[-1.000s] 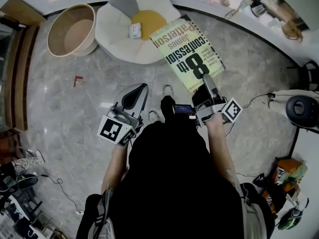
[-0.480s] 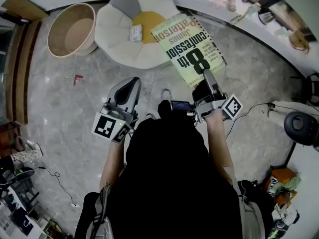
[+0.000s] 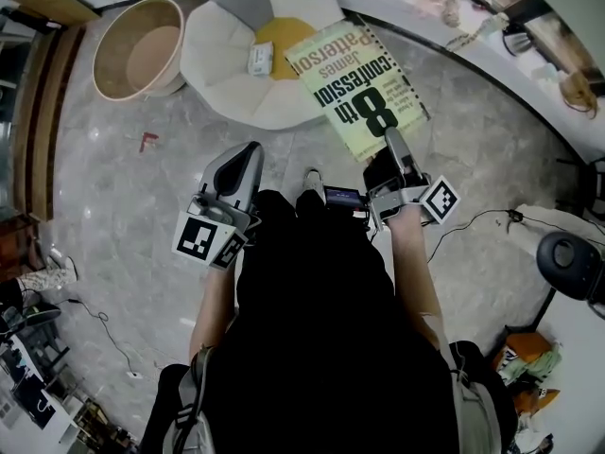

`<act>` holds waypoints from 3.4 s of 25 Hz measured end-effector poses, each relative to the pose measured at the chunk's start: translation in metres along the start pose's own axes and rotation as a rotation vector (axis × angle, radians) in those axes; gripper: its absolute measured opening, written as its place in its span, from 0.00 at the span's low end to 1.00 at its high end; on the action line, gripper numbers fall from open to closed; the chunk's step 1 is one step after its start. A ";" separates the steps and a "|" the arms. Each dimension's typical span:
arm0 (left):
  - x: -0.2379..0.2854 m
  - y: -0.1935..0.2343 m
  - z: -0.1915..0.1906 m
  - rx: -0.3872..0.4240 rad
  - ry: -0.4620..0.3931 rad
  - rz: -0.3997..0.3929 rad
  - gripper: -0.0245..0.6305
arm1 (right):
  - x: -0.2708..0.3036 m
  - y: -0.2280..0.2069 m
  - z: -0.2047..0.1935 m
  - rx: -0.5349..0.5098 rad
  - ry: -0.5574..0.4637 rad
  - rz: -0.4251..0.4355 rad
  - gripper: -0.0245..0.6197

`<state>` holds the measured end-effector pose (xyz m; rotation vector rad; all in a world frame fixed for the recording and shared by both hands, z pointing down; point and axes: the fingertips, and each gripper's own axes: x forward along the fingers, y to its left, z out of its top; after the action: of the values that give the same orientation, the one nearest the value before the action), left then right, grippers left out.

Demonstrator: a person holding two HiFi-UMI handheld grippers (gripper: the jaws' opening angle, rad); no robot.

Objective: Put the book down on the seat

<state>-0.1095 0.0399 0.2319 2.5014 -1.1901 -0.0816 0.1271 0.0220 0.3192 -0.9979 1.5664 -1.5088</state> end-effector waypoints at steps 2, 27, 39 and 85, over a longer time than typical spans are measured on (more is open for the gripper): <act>-0.010 -0.010 0.000 0.013 -0.002 0.000 0.05 | -0.012 0.002 -0.005 0.005 -0.001 0.004 0.32; 0.016 0.010 -0.001 0.075 -0.033 -0.076 0.05 | 0.002 0.000 -0.003 -0.014 -0.057 0.051 0.32; 0.027 0.028 -0.011 0.011 0.012 -0.149 0.05 | 0.008 0.002 -0.004 -0.036 -0.100 -0.009 0.32; 0.035 -0.022 -0.020 -0.016 0.064 -0.142 0.05 | 0.006 -0.048 0.020 -0.080 0.096 -0.015 0.32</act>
<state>-0.0666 0.0326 0.2466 2.5513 -0.9823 -0.0474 0.1447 0.0076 0.3659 -0.9969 1.7024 -1.5350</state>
